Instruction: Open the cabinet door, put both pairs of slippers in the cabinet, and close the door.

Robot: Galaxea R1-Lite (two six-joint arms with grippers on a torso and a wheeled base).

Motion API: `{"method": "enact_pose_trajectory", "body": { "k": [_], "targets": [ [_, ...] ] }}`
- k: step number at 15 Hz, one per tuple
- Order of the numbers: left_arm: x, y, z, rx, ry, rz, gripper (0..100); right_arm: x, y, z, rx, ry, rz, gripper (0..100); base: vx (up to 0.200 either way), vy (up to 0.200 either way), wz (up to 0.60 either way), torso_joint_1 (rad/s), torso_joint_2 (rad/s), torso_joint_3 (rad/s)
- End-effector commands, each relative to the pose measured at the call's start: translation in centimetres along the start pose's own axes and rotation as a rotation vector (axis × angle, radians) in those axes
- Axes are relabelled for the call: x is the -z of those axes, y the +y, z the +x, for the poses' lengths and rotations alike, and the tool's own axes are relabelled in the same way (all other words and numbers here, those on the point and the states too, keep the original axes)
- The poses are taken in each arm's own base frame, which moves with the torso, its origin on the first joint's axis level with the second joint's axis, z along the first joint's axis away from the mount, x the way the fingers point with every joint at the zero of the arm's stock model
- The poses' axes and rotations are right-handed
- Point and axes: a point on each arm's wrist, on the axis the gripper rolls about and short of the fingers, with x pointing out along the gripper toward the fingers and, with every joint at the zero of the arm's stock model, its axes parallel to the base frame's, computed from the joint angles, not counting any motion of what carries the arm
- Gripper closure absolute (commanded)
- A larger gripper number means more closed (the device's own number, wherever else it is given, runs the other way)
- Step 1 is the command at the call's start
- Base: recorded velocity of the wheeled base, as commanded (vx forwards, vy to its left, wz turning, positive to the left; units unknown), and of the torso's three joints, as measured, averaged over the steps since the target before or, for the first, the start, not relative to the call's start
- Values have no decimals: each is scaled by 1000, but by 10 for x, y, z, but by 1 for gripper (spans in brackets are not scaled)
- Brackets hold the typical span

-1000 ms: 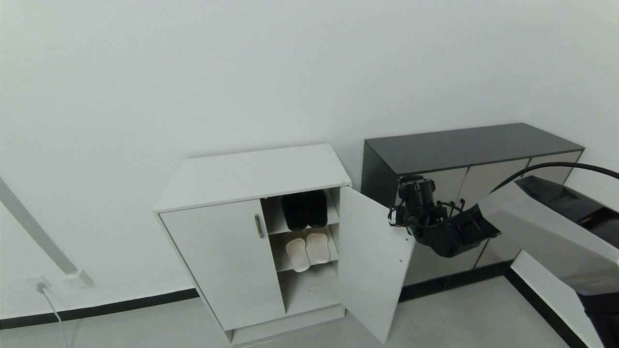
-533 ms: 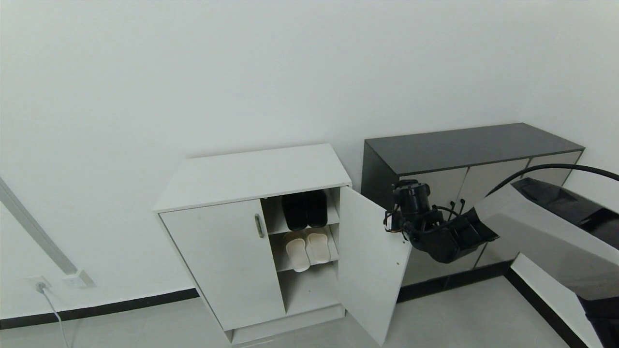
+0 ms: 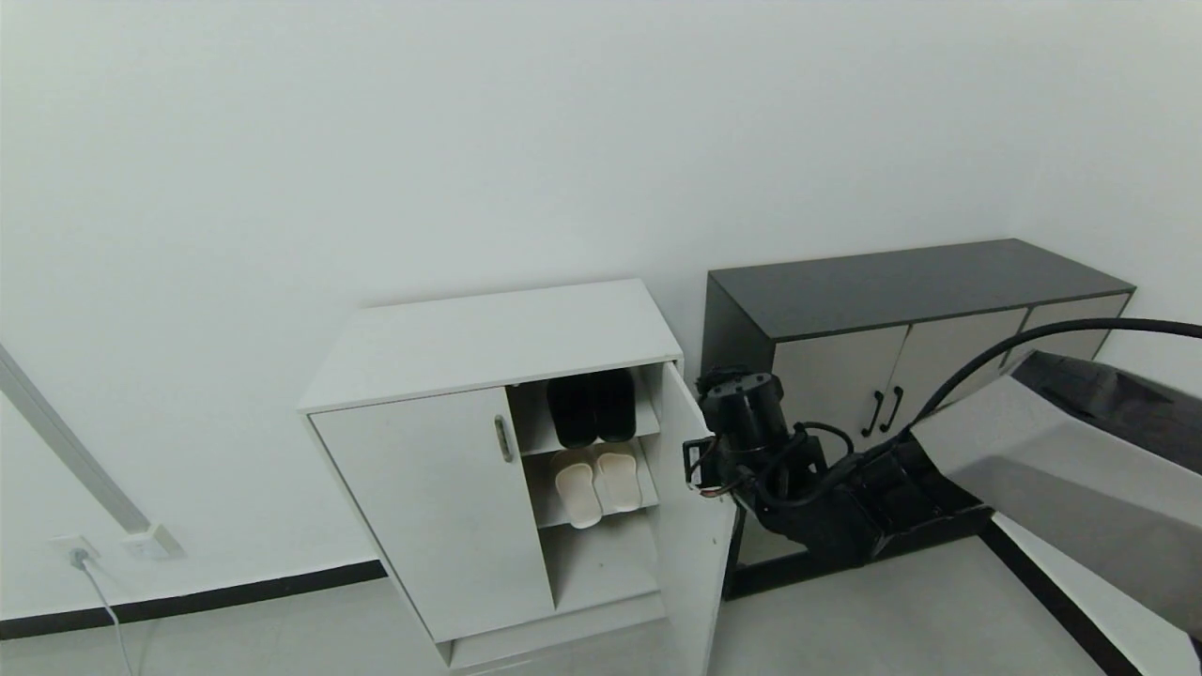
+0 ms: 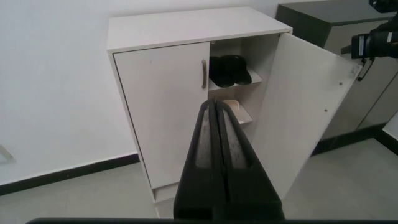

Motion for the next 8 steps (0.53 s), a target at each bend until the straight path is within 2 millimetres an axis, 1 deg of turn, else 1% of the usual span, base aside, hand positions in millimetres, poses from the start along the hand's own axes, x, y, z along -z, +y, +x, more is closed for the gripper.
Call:
{"method": "enact_pose_trajectory", "body": {
  "k": [1,2,3,8],
  "targets": [
    [0,0,0,1,1,0,100,-10,11,-21,-42,-27,1,100,0,0,0,0,0,0],
    [0,0,0,-1,1,0,100,-11,13,-30,-65,-28,-3,100,0,0,0,0,0,0],
    [0,0,0,1,1,0,100,-11,12,-34,-93,-23,-7,100,0,0,0,0,0,0],
    [0,0,0,-1,1,0,100,-2,9,-35,-100,-13,-27,100,0,0,0,0,0,0]
  ]
}}
